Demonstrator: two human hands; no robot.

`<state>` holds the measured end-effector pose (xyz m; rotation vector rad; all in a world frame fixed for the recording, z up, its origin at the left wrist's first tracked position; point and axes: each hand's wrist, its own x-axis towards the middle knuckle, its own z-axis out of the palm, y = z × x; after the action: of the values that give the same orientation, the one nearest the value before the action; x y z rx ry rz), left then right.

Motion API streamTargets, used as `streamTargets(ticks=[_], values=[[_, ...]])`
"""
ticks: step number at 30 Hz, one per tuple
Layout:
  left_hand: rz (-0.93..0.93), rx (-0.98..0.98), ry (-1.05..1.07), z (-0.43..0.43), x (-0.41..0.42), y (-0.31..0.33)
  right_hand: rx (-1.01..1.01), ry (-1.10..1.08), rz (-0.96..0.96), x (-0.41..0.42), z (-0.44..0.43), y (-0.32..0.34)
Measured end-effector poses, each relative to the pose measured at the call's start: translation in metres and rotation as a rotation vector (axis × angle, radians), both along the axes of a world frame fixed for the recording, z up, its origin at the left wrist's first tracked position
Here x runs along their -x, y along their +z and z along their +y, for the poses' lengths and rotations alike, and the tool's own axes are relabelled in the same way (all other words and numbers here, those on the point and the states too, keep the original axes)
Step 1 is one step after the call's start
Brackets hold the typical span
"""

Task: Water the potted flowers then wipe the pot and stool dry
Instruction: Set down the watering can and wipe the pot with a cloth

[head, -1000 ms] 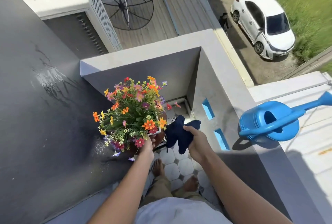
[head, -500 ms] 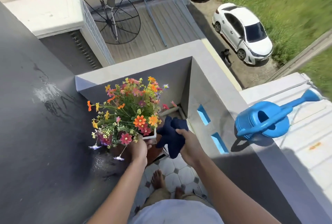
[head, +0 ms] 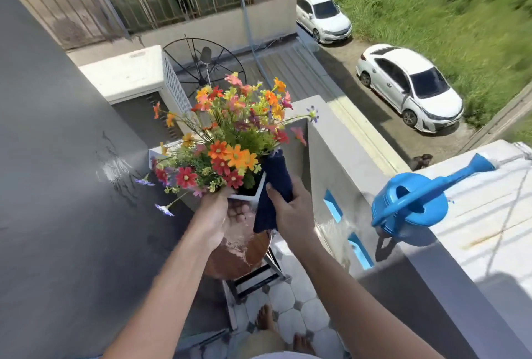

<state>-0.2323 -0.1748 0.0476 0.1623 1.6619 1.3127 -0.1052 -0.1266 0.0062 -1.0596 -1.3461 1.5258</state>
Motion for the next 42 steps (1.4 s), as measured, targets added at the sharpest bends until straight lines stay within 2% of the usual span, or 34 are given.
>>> streamTargets(ticks=[4,7,10,12,19,24,26,29,32,37,42], values=[[-0.079,-0.065,-0.064,-0.01,-0.013,0.037,-0.171,-0.127,-0.047,-0.004,0.041,0.033],[-0.112,-0.087,-0.095,-0.015,-0.021,0.054,-0.158,-0.245,-0.037,-0.002,0.085,0.05],[-0.083,-0.104,-0.06,-0.013,-0.023,0.062,-0.102,-0.253,0.006,0.006,0.101,0.057],[-0.04,-0.101,-0.02,-0.01,-0.021,0.066,-0.084,-0.24,0.022,0.009,0.093,0.059],[0.015,-0.132,0.041,0.004,-0.015,0.075,-0.252,-0.273,0.02,0.016,0.036,0.055],[-0.002,-0.175,0.039,0.008,-0.006,0.082,-0.435,-0.163,-0.021,0.009,-0.001,0.038],[-0.014,-0.182,0.012,0.007,-0.007,0.082,-0.384,-0.202,-0.033,0.007,0.004,0.031],[-0.012,-0.195,-0.005,0.004,-0.012,0.08,-0.177,-0.306,-0.066,0.008,0.029,0.025],[0.01,-0.205,-0.009,0.001,-0.018,0.079,-0.106,-0.383,-0.049,0.012,0.046,0.029],[0.039,-0.2,-0.002,0.0,-0.027,0.078,-0.121,-0.503,0.092,0.015,0.063,0.081],[-0.047,-0.227,-0.016,-0.005,-0.029,0.074,-0.209,-0.424,0.187,0.02,0.061,0.108]])
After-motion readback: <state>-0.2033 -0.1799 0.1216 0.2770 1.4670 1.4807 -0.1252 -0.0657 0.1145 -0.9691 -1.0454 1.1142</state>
